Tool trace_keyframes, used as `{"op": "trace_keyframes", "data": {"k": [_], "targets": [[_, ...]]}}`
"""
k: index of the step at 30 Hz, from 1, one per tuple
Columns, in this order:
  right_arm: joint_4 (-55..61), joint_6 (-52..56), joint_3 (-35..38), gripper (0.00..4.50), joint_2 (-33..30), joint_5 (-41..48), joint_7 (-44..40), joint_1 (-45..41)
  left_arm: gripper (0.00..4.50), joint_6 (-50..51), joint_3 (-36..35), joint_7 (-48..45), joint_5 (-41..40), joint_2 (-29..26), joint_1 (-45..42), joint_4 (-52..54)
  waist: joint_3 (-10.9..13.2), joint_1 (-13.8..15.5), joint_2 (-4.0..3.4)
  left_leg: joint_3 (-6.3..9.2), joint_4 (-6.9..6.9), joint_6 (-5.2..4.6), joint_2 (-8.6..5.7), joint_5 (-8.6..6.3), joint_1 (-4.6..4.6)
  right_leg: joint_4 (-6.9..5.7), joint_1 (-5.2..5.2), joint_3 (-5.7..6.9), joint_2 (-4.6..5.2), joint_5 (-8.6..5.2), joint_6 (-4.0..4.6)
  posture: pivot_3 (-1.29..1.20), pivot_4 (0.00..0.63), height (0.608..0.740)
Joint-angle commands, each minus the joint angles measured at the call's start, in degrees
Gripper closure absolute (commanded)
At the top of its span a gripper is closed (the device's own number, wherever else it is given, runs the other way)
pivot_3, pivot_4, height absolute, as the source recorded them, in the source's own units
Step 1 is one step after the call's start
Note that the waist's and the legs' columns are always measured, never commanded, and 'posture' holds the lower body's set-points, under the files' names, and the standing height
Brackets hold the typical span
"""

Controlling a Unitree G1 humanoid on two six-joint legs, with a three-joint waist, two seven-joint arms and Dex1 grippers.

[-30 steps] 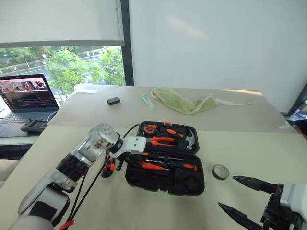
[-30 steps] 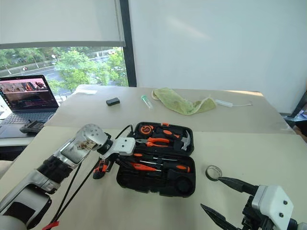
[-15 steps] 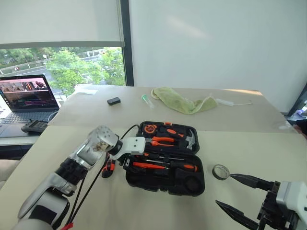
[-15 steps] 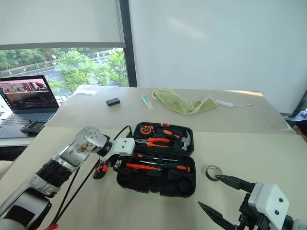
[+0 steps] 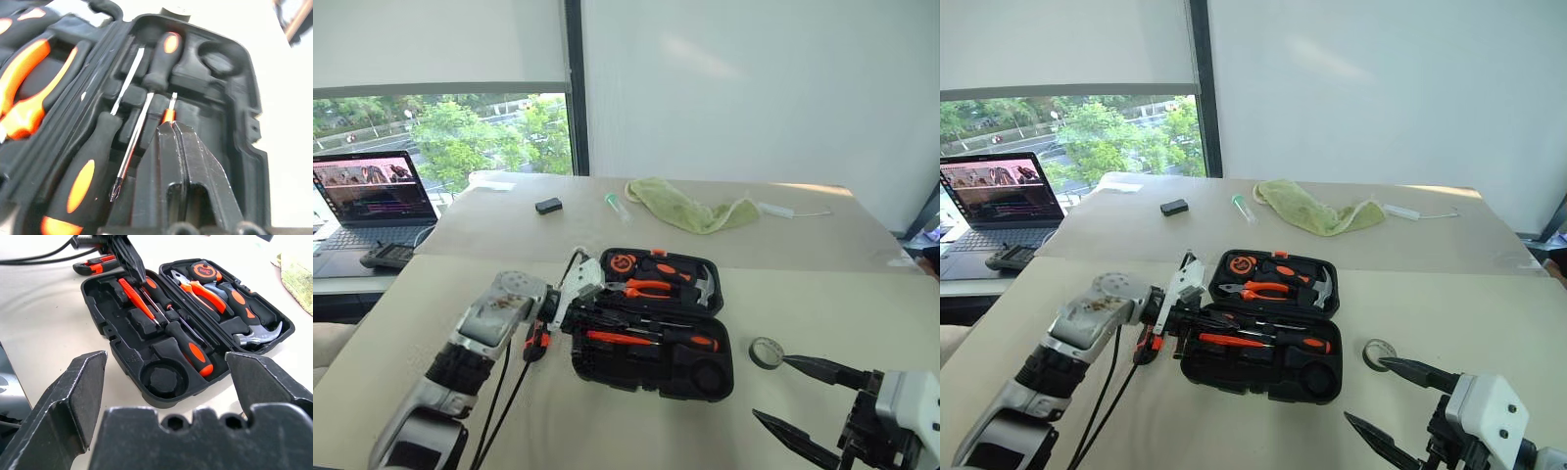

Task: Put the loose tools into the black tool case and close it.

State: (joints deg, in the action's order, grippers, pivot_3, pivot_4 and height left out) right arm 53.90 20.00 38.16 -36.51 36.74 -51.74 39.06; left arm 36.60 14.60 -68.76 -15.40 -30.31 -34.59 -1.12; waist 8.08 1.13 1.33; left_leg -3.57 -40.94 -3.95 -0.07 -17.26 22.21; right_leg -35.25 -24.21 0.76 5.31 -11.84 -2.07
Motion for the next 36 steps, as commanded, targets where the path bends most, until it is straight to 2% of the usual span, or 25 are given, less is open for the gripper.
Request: {"op": "trace_keyframes", "data": {"k": [1, 6, 15, 19, 23, 28, 36], "targets": [[0.69, -1.28, 0.11, 0.00, -0.29, 0.29, 0.42, -0.26, 4.47, -2.10, -1.03, 4.81, 0.68, 1.50, 1.60, 3.19, 0.00, 0.01, 0.00, 0.00, 0.00, 0.00, 0.00, 0.00, 0.00, 0.01, 0.00, 0.00, 0.00, 0.00, 0.00, 0.00, 0.150, 0.740], [0.92, -1.13, 0.15, 0.00, -0.50, 0.57, 0.33, -0.17, 4.47, -5.94, 1.20, 8.47, 2.73, 2.42, 6.24, 6.07, 0.00, 0.01, -0.01, 0.00, 0.02, 0.00, 0.00, 0.00, -0.02, 0.01, 0.00, -0.03, 0.04, 0.00, 0.01, 0.00, 0.150, 0.740], [0.66, -0.86, 0.24, 0.00, -1.29, 1.04, 0.17, -0.38, 4.47, -8.74, 3.47, 5.44, 2.73, -0.05, 9.91, 6.31, -0.03, 0.13, -0.05, 0.02, 0.03, 0.01, 0.01, 0.00, -0.11, 0.01, 0.05, -0.03, 0.11, 0.02, 0.04, 0.00, 0.150, 0.740], [0.79, -0.72, 0.10, 0.00, -1.40, 1.05, 0.24, -0.30, 4.47, -6.20, -0.11, 6.89, -1.64, 2.62, 8.86, 5.86, -0.04, 0.26, -0.07, 0.02, 0.03, 0.01, 0.01, 0.00, -0.10, 0.01, 0.05, -0.03, 0.12, 0.02, 0.04, 0.00, 0.150, 0.740], [0.72, -0.67, 0.47, 0.00, -1.44, 1.21, 0.15, -0.12, 4.47, 2.99, -8.22, 11.40, -10.05, 7.39, 3.03, 3.89, -0.02, 0.55, -0.03, 0.06, -0.02, 0.00, 0.01, 0.00, -0.01, 0.01, 0.01, 0.01, 0.12, 0.03, 0.01, 0.00, 0.150, 0.740], [0.60, -0.64, -0.09, 0.00, -1.66, 0.99, 0.56, -0.64, 4.47, 3.60, -5.15, 15.27, -5.05, 6.92, 0.27, 1.20, -0.07, 0.34, -0.12, 0.04, 0.01, 0.00, -0.06, 0.00, -0.09, 0.04, 0.07, -0.03, 0.05, 0.04, -0.01, 0.00, 0.150, 0.740], [0.77, -0.65, -0.26, 0.00, -1.75, 1.06, 0.82, -0.62, 4.47, -2.32, 1.42, 11.01, 0.21, 1.91, 3.32, 0.84, -0.07, 0.14, -0.11, 0.04, 0.02, 0.01, -0.04, 0.00, -0.08, 0.04, 0.05, -0.03, 0.03, 0.04, 0.00, 0.00, 0.150, 0.740]]}}
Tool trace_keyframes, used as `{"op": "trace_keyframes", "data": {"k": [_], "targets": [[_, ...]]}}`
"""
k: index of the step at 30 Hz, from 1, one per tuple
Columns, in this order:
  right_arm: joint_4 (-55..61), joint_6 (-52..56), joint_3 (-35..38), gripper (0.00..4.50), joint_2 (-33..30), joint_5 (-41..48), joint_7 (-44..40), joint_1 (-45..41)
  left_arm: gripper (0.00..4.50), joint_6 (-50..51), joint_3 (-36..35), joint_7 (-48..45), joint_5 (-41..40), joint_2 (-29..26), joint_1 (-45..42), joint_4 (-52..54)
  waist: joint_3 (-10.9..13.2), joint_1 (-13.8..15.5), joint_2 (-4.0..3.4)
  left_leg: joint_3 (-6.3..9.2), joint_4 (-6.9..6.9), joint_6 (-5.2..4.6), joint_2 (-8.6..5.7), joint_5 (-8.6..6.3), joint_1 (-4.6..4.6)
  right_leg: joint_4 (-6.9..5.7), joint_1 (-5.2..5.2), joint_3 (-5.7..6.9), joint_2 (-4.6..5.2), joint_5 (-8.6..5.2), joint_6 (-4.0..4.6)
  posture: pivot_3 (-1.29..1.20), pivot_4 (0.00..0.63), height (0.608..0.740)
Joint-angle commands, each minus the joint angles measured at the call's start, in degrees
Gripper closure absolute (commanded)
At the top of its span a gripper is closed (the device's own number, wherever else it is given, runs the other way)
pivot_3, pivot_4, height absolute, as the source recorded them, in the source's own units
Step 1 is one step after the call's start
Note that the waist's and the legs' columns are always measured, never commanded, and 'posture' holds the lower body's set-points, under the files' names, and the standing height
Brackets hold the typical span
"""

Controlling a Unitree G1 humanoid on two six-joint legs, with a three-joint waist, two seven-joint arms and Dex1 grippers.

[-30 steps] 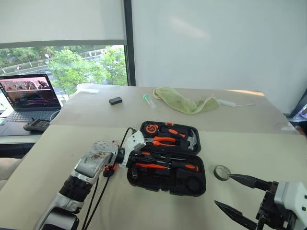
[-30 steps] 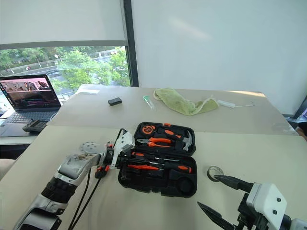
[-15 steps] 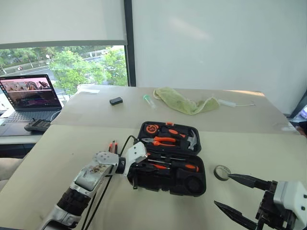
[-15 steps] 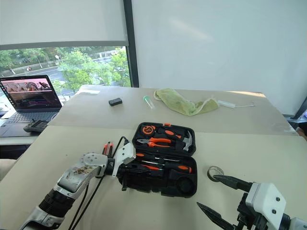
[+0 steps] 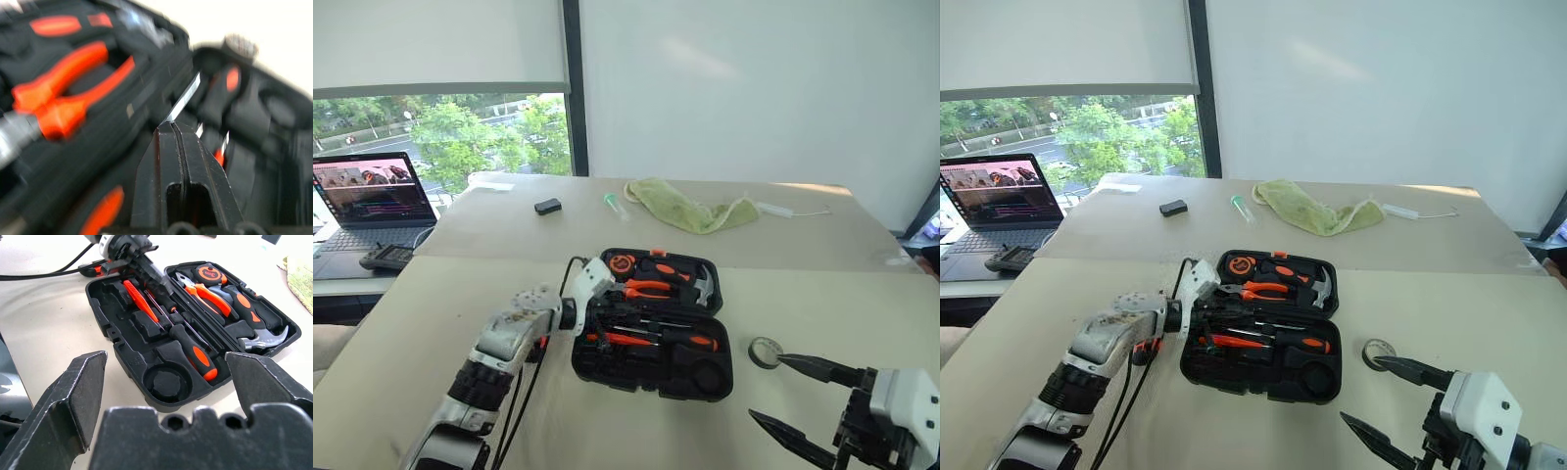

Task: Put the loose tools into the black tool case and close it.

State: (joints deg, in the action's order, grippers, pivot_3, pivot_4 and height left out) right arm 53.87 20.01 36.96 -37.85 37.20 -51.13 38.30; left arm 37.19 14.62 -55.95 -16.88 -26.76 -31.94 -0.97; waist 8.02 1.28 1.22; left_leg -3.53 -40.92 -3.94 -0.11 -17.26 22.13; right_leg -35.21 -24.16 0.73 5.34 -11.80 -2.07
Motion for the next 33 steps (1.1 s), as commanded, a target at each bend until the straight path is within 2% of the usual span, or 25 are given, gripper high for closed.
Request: {"op": "trace_keyframes", "data": {"k": [1, 11, 18, 21, 24, 27, 33], "targets": [[0.85, -0.68, 1.04, 0.00, -0.38, 0.66, 0.20, 0.25, 4.47, -4.20, 1.88, -2.67, 2.03, -2.22, 1.07, 0.81, 0.00, 0.00, 0.00, 0.00, 0.01, 0.00, 0.00, 0.00, -0.01, 0.00, 0.00, -0.01, 0.01, 0.00, 0.00, 0.00, 0.150, 0.740], [0.83, -0.59, 0.31, 0.00, -0.64, 0.53, 0.38, -0.01, 4.47, -10.83, 5.23, -9.65, 3.57, -6.28, 3.80, 1.63, -0.03, 0.14, -0.05, 0.00, 0.03, -0.02, 0.02, -0.02, -0.03, 0.02, 0.02, -0.01, 0.07, 0.00, 0.01, 0.00, 0.150, 0.740], [0.97, -0.56, 0.33, 0.00, -0.63, 0.44, 0.39, 0.29, 4.47, -11.09, 5.06, -7.66, 4.51, -4.58, 5.27, -1.20, -0.12, 0.17, -0.11, 0.00, 0.03, -0.02, 0.02, -0.02, -0.08, 0.01, 0.06, -0.02, 0.08, 0.00, 0.02, 0.00, 0.150, 0.740], [0.98, -0.60, 0.71, 0.00, -0.68, 0.62, 0.23, 0.51, 4.47, -5.19, -2.07, -9.34, -6.40, -1.20, 5.11, 1.92, -0.15, 0.21, -0.16, 0.00, 0.02, -0.03, 0.02, -0.02, -0.11, 0.00, 0.10, -0.02, 0.09, 0.00, 0.01, 0.00, 0.150, 0.740], [0.91, -0.64, 0.83, 0.00, -0.75, 0.71, 0.20, 0.51, 4.47, 3.71, -7.23, -7.66, -12.90, 0.12, 2.71, 2.18, -0.10, 0.17, -0.07, 0.02, -0.02, -0.02, 0.06, -0.01, 0.04, -0.03, -0.04, 0.01, 0.07, 0.00, 0.01, 0.00, 0.150, 0.740], [0.79, -0.63, 0.32, 0.00, -0.84, 0.52, 0.36, 0.21, 4.47, 6.17, -7.69, -6.01, -13.09, 0.00, 1.48, 1.13, -0.10, 0.15, -0.07, 0.03, -0.02, -0.02, 0.04, -0.01, 0.04, -0.03, -0.04, 0.02, 0.04, 0.00, 0.00, 0.00, 0.150, 0.740], [0.47, -0.54, -0.61, 0.00, -1.22, 0.24, 0.56, -0.63, 4.47, 5.21, -3.18, -2.84, -7.87, -0.73, 1.57, -0.03, -0.09, 0.18, -0.06, 0.00, -0.01, -0.03, 0.00, -0.01, 0.02, 0.02, 0.02, 0.01, 0.02, 0.00, 0.00, 0.00, 0.150, 0.740]]}}
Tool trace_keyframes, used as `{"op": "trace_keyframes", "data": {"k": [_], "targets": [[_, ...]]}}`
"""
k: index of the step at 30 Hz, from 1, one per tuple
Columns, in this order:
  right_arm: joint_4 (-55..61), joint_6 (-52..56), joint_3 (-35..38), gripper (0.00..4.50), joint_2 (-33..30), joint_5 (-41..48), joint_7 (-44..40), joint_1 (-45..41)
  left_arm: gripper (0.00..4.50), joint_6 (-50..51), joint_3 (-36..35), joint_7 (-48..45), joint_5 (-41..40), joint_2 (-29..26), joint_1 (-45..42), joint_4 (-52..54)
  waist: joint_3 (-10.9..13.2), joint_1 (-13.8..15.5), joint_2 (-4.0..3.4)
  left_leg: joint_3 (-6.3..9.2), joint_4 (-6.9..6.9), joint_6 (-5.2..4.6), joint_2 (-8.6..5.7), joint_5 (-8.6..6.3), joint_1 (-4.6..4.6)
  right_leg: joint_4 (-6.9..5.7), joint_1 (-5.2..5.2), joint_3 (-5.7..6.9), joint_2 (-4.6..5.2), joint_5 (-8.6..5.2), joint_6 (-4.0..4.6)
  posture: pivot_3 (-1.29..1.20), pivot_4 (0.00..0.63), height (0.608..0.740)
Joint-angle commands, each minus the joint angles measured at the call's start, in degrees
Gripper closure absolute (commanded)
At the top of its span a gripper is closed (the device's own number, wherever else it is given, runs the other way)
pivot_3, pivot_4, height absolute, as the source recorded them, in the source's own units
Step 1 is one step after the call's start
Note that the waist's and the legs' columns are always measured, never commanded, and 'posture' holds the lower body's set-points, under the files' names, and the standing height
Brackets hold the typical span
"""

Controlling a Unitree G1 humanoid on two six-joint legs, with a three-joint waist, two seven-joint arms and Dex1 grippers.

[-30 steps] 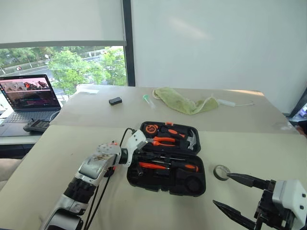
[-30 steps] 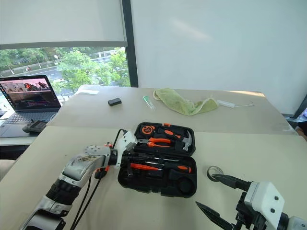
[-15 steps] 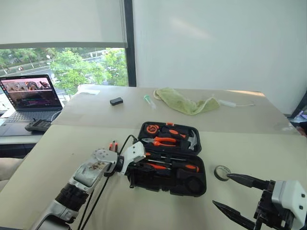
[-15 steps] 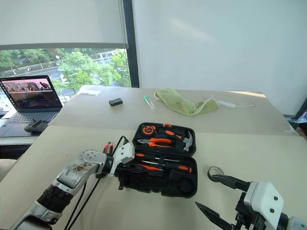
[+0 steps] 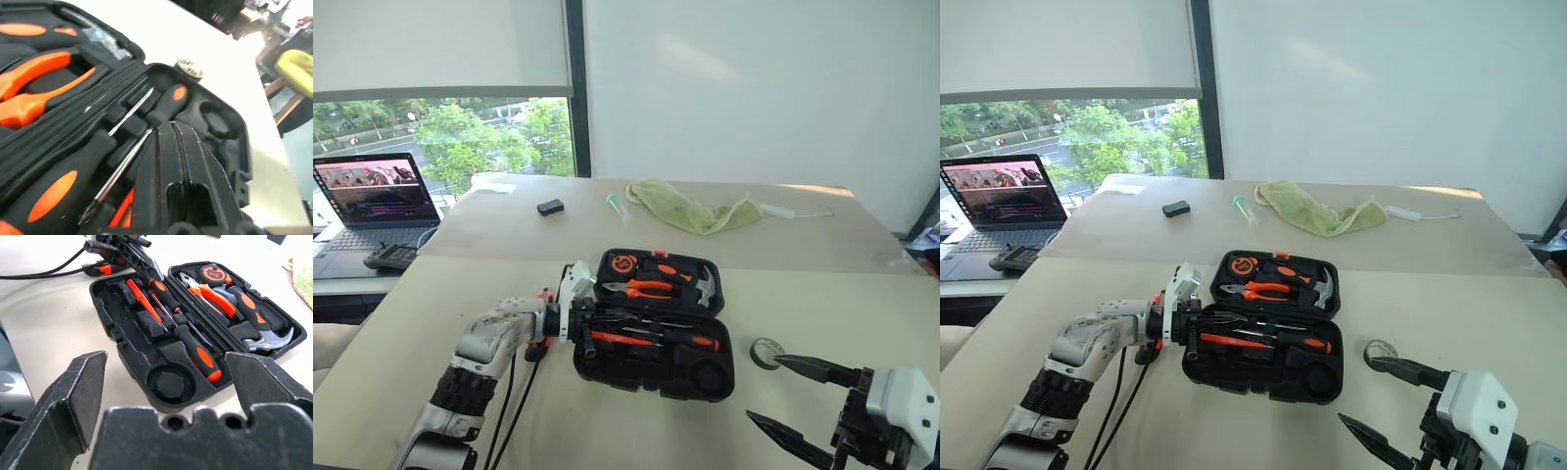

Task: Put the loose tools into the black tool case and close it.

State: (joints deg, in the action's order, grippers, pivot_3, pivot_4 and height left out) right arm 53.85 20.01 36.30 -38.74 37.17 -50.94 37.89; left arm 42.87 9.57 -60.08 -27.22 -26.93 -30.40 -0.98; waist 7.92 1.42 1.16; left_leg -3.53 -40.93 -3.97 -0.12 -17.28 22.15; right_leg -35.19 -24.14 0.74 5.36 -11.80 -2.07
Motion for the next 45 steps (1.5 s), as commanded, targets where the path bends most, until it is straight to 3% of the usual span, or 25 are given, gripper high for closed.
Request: {"op": "trace_keyframes", "data": {"k": [1, 13, 22, 24, 30, 34, 37, 41, 45], "targets": [[0.52, -0.53, 0.02, 0.00, -0.32, 0.26, 0.36, -0.22, 4.47, -0.84, 2.58, 1.39, 3.24, -0.85, 0.26, -0.17, 0.00, 0.05, 0.00, 0.00, 0.01, 0.00, 0.00, 0.00, 0.00, 0.00, 0.00, 0.00, 0.00, 0.00, 0.00, 0.00, 0.150, 0.740], [0.67, -0.61, 0.28, 0.00, -0.25, 0.42, 0.28, 0.25, 4.47, -3.94, 6.79, 0.34, 7.54, -3.50, 3.75, 0.72, -0.04, 0.00, -0.04, 0.00, 0.05, 0.00, 0.03, 0.00, -0.11, 0.00, 0.05, -0.03, 0.05, -0.01, 0.03, 0.00, 0.150, 0.740], [1.04, -0.45, 0.41, 0.00, -0.31, 0.53, 0.27, 0.54, 4.47, 4.05, 6.90, 2.68, 6.73, -2.21, 3.19, -0.32, -0.13, -0.06, -0.10, 0.00, 0.06, 0.01, 0.04, 0.00, -0.20, -0.02, 0.12, -0.04, 0.04, -0.02, 0.03, 0.00, 0.150, 0.740], [1.26, -0.40, 0.40, 0.00, -0.28, 0.60, 0.34, 0.67, 4.47, 3.89, 5.32, 2.16, 5.32, -2.20, 3.67, 0.98, -0.15, -0.06, -0.11, 0.00, 0.06, 0.01, 0.04, 0.00, -0.20, -0.02, 0.12, -0.05, 0.04, -0.02, 0.03, 0.00, 0.150, 0.740], [1.24, 1.31, -1.28, 0.00, -0.50, 1.03, 2.06, 0.29, 4.47, 7.84, -10.15, 4.99, -8.64, 0.32, 5.72, 11.17, -0.07, -0.58, 0.00, 0.02, 0.10, 0.03, 0.10, 0.02, -0.06, -0.07, -0.07, -0.05, 0.06, -0.03, 0.06, 0.00, 0.150, 0.740], [-0.33, 2.46, -3.50, 0.00, -1.41, -0.43, 3.54, -2.04, 4.47, 10.17, -14.78, 8.09, -11.59, -1.23, 6.37, 15.00, -0.04, -0.57, 0.03, 0.06, 0.10, 0.08, 0.08, 0.04, -0.07, -0.06, -0.03, -0.02, 0.18, -0.03, 0.07, 0.00, 0.150, 0.740], [-1.70, 3.35, -4.39, 0.00, -2.58, -1.10, 4.03, -3.48, 3.81, 9.63, -18.05, 11.84, -11.80, -1.93, 7.48, 17.17, -0.04, -0.48, 0.04, 0.06, 0.09, 0.08, 0.06, 0.04, -0.06, -0.03, -0.02, -0.02, 0.17, -0.03, 0.06, 0.00, 0.150, 0.740], [-3.18, 3.52, -5.48, 0.00, -3.66, -2.01, 3.98, -5.31, 2.30, 8.93, -21.26, 18.08, -9.41, -4.35, 10.81, 20.82, -0.03, -0.48, 0.05, 0.05, 0.13, 0.08, 0.06, 0.04, -0.05, -0.01, -0.04, -0.01, 0.15, -0.02, 0.07, 0.00, 0.150, 0.740], [-3.24, 1.29, -5.60, 0.00, -3.54, 1.48, 1.16, -8.17, 0.89, 10.70, -21.09, 31.03, 0.69, -8.39, 15.18, 24.80, -0.03, -0.53, 0.04, 0.05, 0.18, 0.09, 0.05, 0.04, -0.07, -0.01, -0.03, -0.02, 0.15, -0.02, 0.07, 0.00, 0.150, 0.740]]}}
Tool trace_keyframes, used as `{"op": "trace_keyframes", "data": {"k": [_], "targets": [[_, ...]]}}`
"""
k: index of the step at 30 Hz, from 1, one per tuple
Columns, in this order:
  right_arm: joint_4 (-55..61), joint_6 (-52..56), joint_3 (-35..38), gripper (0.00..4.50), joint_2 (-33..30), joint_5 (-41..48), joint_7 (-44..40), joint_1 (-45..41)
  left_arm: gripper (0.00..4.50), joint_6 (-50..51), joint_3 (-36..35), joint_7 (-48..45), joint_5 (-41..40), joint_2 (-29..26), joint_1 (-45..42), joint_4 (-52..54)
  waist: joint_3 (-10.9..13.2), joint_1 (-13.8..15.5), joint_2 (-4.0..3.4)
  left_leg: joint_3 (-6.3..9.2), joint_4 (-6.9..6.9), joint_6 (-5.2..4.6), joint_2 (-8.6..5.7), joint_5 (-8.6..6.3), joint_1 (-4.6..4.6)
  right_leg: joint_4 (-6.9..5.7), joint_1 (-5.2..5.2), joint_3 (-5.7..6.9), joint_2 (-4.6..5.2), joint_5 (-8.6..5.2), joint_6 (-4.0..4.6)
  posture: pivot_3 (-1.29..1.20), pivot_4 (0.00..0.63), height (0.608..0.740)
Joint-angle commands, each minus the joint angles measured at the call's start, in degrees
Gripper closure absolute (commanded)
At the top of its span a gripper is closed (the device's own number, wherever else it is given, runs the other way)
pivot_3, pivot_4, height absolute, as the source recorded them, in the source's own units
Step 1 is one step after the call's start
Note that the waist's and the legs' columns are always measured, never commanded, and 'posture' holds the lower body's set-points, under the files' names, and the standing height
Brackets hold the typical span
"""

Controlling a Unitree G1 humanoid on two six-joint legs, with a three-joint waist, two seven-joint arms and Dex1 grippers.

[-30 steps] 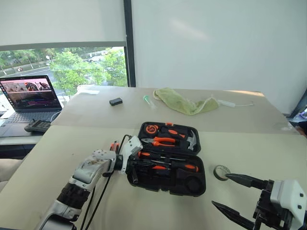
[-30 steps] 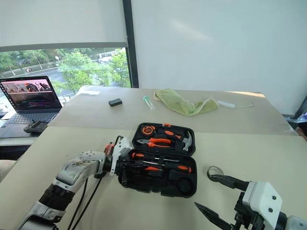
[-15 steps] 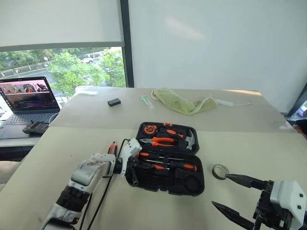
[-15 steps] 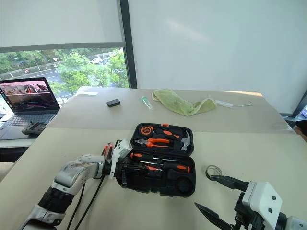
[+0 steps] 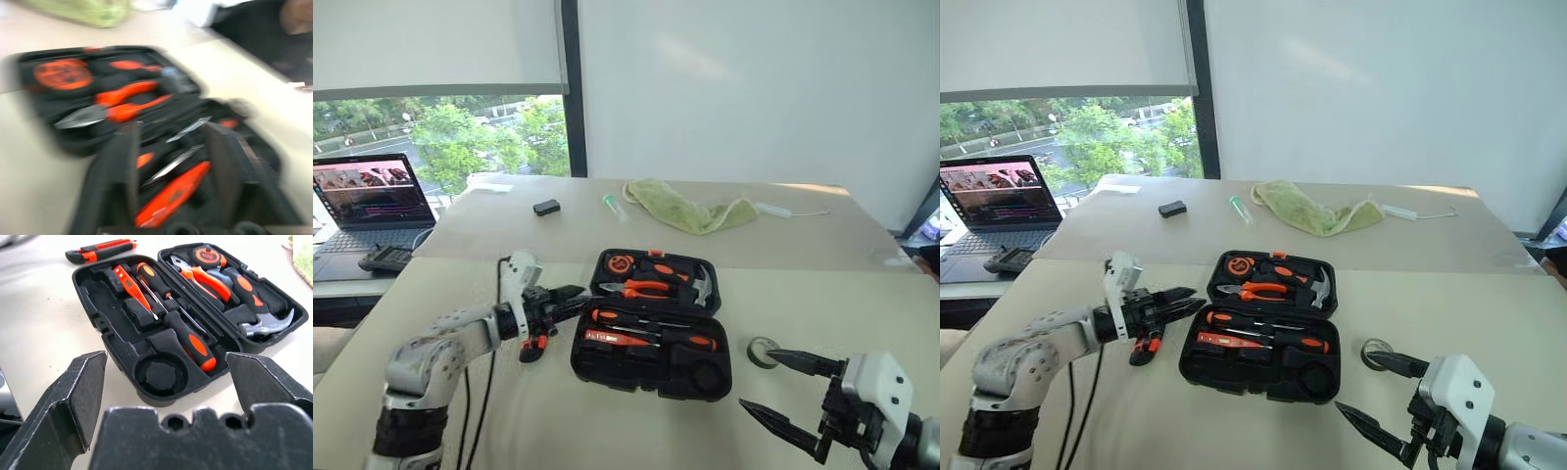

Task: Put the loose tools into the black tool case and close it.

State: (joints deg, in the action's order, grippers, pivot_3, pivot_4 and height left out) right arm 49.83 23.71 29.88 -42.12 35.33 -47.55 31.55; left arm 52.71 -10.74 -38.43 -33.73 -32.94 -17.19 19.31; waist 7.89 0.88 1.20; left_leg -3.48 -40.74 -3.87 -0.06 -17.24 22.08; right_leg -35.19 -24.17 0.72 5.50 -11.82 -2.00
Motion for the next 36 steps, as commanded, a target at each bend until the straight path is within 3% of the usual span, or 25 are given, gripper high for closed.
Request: {"op": "trace_keyframes", "data": {"k": [1, 2, 7, 12, 17, 18, 21, 30, 34, 36], "targets": [[0.86, -2.85, 1.04, 0.00, -0.08, 3.99, -2.88, -2.25, 0.45, 1.14, -0.25, 11.69, 8.98, -2.75, 2.79, 5.99, 0.02, -0.03, 0.03, 0.00, 0.00, 0.00, 0.00, 0.00, 0.00, 0.00, 0.00, 0.00, 0.00, 0.00, 0.00, 0.00, 0.150, 0.740], [0.55, -2.89, 1.11, 0.00, -0.24, 4.87, -3.50, -2.99, 0.12, 4.66, -0.28, 14.69, 9.15, -2.03, 3.12, 8.21, 0.02, 0.01, 0.04, 0.00, 0.00, 0.01, 0.01, 0.00, -0.01, 0.03, 0.01, 0.00, 0.00, 0.01, 0.00, 0.00, 0.150, 0.740], [-1.57, -3.42, 0.53, 0.00, -1.40, 4.39, -6.10, -4.69, 0.12, 22.71, 2.98, 24.25, 10.93, 0.73, 3.39, 13.60, 0.05, 0.91, 0.09, 0.03, -0.02, -0.02, -0.03, -0.01, 0.00, 0.07, 0.05, 0.02, 0.11, 0.05, -0.07, 0.00, 0.150, 0.740], [-1.50, -3.85, 2.30, 0.00, -2.23, 6.44, -8.47, -5.73, 0.12, 31.24, 3.48, 30.26, 13.64, 6.80, 3.47, 12.09, 0.04, 1.23, 0.07, 0.03, 0.01, 0.06, -0.01, 0.00, -0.01, 0.01, 0.01, 0.02, 0.04, 0.04, -0.05, 0.00, 0.150, 0.740], [-0.48, -3.72, 3.18, 0.00, -2.64, 8.07, -9.07, -6.42, 1.36, 30.03, 2.48, 30.44, 14.20, 9.22, 4.08, 11.61, -0.01, 1.22, -0.01, 0.03, 0.03, 0.09, 0.01, 0.01, -0.14, -0.01, 0.08, -0.02, 0.07, 0.05, 0.06, 0.00, 0.150, 0.740], [-0.35, -3.63, 3.11, 0.00, -2.69, 8.36, -8.95, -6.71, 1.85, 29.53, 2.37, 30.15, 14.12, 9.45, 4.06, 11.49, -0.01, 1.23, -0.01, 0.03, 0.03, 0.10, 0.01, 0.02, -0.14, -0.02, 0.07, -0.02, 0.10, 0.05, 0.08, 0.00, 0.150, 0.740], [-0.15, -3.78, 2.29, 0.00, -2.72, 8.43, -8.45, -7.98, 2.70, 27.26, 2.33, 29.39, 14.25, 9.53, 3.79, 10.66, -0.01, 1.24, -0.01, 0.03, 0.03, 0.11, 0.01, 0.03, -0.14, -0.02, 0.06, -0.01, 0.15, 0.03, 0.14, 0.00, 0.150, 0.740], [-0.99, -4.06, -0.15, 0.00, -1.97, 7.66, -7.46, -10.48, 2.72, 17.93, 1.11, 25.69, 13.66, 9.03, 4.03, 9.34, 0.00, 1.49, 0.00, 0.04, 0.03, 0.11, -0.01, 0.03, -0.09, -0.01, 0.04, 0.04, 0.60, 0.03, 0.17, 0.00, 0.150, 0.740], [-1.26, -4.00, -0.76, 0.00, -1.55, 7.49, -6.66, -11.07, 2.72, 10.28, -2.31, 20.87, 10.32, 10.15, 2.41, 8.45, 0.04, 1.43, 0.07, 0.07, 0.02, 0.11, -0.01, 0.03, 0.04, 0.00, -0.05, 0.03, 0.62, 0.04, 0.15, 0.00, 0.150, 0.740], [-1.20, -4.00, -0.71, 0.00, -1.47, 7.36, -6.42, -10.90, 2.72, 5.97, -2.25, 12.91, 6.86, 7.34, 1.92, 8.05, 0.04, 1.35, 0.07, 0.07, 0.03, 0.11, 0.00, 0.03, 0.09, 0.02, -0.09, 0.03, 0.63, 0.05, 0.16, 0.00, 0.150, 0.740]]}}
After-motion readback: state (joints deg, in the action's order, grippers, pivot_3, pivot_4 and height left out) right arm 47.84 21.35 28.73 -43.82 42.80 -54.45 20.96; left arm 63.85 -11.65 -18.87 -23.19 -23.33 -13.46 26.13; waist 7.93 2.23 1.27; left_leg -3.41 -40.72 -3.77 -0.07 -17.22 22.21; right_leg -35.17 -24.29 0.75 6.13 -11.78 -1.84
